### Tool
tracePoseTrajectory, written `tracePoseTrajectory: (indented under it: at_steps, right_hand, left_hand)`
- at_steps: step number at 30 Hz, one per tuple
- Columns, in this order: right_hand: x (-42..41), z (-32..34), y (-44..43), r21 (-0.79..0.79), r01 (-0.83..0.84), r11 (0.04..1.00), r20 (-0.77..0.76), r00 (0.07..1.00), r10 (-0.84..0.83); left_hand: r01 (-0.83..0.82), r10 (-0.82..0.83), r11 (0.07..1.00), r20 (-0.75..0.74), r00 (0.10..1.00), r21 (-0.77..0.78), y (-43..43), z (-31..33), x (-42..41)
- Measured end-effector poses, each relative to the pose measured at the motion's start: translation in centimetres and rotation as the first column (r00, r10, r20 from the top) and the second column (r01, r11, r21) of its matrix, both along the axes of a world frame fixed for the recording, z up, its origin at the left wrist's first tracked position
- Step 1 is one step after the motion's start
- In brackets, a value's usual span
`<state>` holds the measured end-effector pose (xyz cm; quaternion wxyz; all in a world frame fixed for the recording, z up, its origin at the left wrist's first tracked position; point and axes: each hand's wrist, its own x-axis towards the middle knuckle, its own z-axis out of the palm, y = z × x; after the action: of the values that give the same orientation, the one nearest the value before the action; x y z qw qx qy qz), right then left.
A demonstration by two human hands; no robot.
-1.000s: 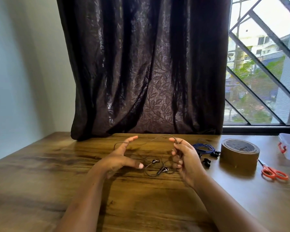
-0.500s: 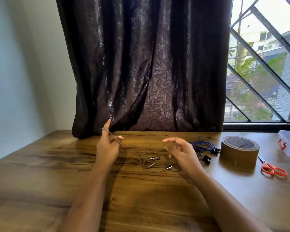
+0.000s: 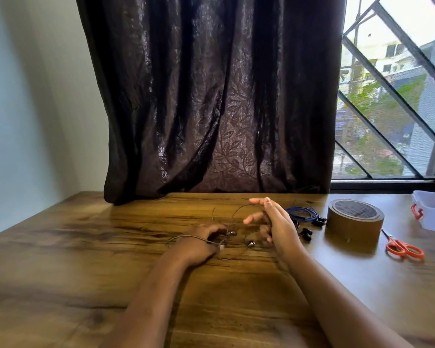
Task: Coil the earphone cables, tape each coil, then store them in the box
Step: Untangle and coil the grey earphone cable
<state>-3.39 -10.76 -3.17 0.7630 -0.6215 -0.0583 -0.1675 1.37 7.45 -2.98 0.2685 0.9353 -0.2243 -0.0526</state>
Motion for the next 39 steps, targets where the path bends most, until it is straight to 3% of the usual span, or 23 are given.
tracePoseTrajectory:
  at_steps: [2, 4, 6, 7, 9, 11, 13, 16, 18, 20, 25, 28, 30, 31, 32, 33, 34, 35, 36, 37, 39]
  right_hand:
    - [-0.1, 0.0, -0.4, -0.029, 0.034, 0.999, -0.014, 0.999, -0.034]
    - [-0.3, -0.2, -0.7, -0.295, 0.168, 0.941, -0.008, 0.984, -0.178]
    - [-0.4, -0.6, -0.8, -0.652, 0.314, 0.69, 0.096, 0.937, -0.335]
    - [-0.4, -0.8, -0.7, -0.753, 0.364, 0.548, 0.16, 0.91, -0.383]
    - [-0.7, -0.8, -0.5, -0.814, 0.444, 0.376, 0.243, 0.847, -0.473]
    - [-0.6, -0.7, -0.7, -0.799, 0.518, 0.305, 0.275, 0.766, -0.58]
    - [-0.5, -0.5, -1.2, -0.734, 0.576, 0.359, 0.238, 0.713, -0.659]
    - [0.1, -0.4, -1.5, -0.391, 0.546, 0.741, 0.038, 0.814, -0.579]
    - [0.5, -0.6, -1.5, -0.182, 0.456, 0.871, -0.013, 0.885, -0.466]
    - [0.7, -0.6, -1.5, -0.099, 0.438, 0.893, 0.02, 0.899, -0.438]
    - [0.0, 0.2, -1.6, 0.144, 0.388, 0.91, 0.073, 0.913, -0.401]
    - [-0.8, 0.7, -2.1, 0.276, 0.23, 0.933, 0.048, 0.966, -0.252]
    - [-0.9, 0.6, -2.3, 0.272, 0.118, 0.955, -0.022, 0.993, -0.116]
    - [-0.9, 0.5, -2.1, 0.185, 0.102, 0.977, -0.067, 0.994, -0.091]
    - [-0.9, 0.3, -1.8, -0.005, 0.114, 0.993, -0.095, 0.989, -0.114]
    - [-0.9, 0.2, -1.5, -0.278, 0.136, 0.951, -0.1, 0.981, -0.169]
    - [-0.9, -0.1, -1.2, -0.567, 0.16, 0.808, -0.064, 0.969, -0.237]
    - [-0.8, -0.5, -0.9, -0.791, 0.188, 0.583, 0.024, 0.961, -0.276]
    - [-0.7, -0.8, -0.6, -0.897, 0.234, 0.375, 0.138, 0.954, -0.266]
    - [-0.8, -0.9, -0.3, -0.92, 0.284, 0.269, 0.223, 0.946, -0.237]
    - [-0.5, -1.0, -0.3, -0.892, 0.343, 0.296, 0.285, 0.933, -0.221]
  left_hand:
    - [-0.078, 0.075, 0.997, 0.109, 0.991, 0.022, 0.5, 0.1, 0.1]
    - [-0.226, 0.197, 0.97, 0.254, 0.947, 0.089, 1.4, 0.3, 0.2]
    - [-0.325, 0.278, 0.939, 0.312, 0.909, 0.111, 2.2, 0.4, 0.4]
    - [-0.354, 0.302, 0.927, 0.31, 0.902, 0.127, 2.6, 0.5, 0.5]
    - [-0.403, 0.33, 0.897, 0.328, 0.885, 0.184, 2.8, 0.7, 0.5]
    - [-0.436, 0.341, 0.876, 0.375, 0.862, 0.207, 2.7, 0.8, 0.3]
    - [-0.419, 0.333, 0.887, 0.361, 0.871, 0.192, 2.6, 0.7, 0.2]
    - [-0.31, 0.269, 0.938, 0.239, 0.933, 0.156, 2.0, 0.8, 0.3]
    - [-0.257, 0.234, 0.955, 0.156, 0.96, 0.148, 1.4, 1.1, 0.3]
    - [-0.233, 0.211, 0.956, 0.136, 0.968, 0.176, 1.1, 1.1, 0.4]
    - [-0.374, 0.312, 0.913, 0.31, 0.898, 0.164, 2.0, 0.6, 0.9]
    - [-0.476, 0.394, 0.861, 0.358, 0.847, 0.179, 3.2, 0.5, 1.0]
    - [-0.503, 0.43, 0.852, 0.355, 0.83, 0.145, 3.8, 0.4, 1.3]
    - [-0.512, 0.449, 0.852, 0.35, 0.822, 0.111, 3.9, 0.3, 1.4]
    - [-0.524, 0.474, 0.849, 0.34, 0.812, 0.069, 3.8, 0.4, 1.3]
    - [-0.53, 0.496, 0.848, 0.32, 0.807, 0.021, 3.5, 0.6, 1.3]
    - [-0.519, 0.502, 0.854, 0.315, 0.805, -0.035, 3.2, 0.7, 1.2]
    - [-0.488, 0.489, 0.868, 0.319, 0.812, -0.091, 2.8, 0.8, 1.1]
    - [-0.436, 0.456, 0.889, 0.336, 0.824, -0.139, 2.4, 0.9, 1.1]
    - [-0.371, 0.412, 0.911, 0.363, 0.836, -0.18, 2.0, 0.9, 1.0]
    - [-0.246, 0.332, 0.938, 0.432, 0.839, -0.243, 1.4, 1.0, 0.9]
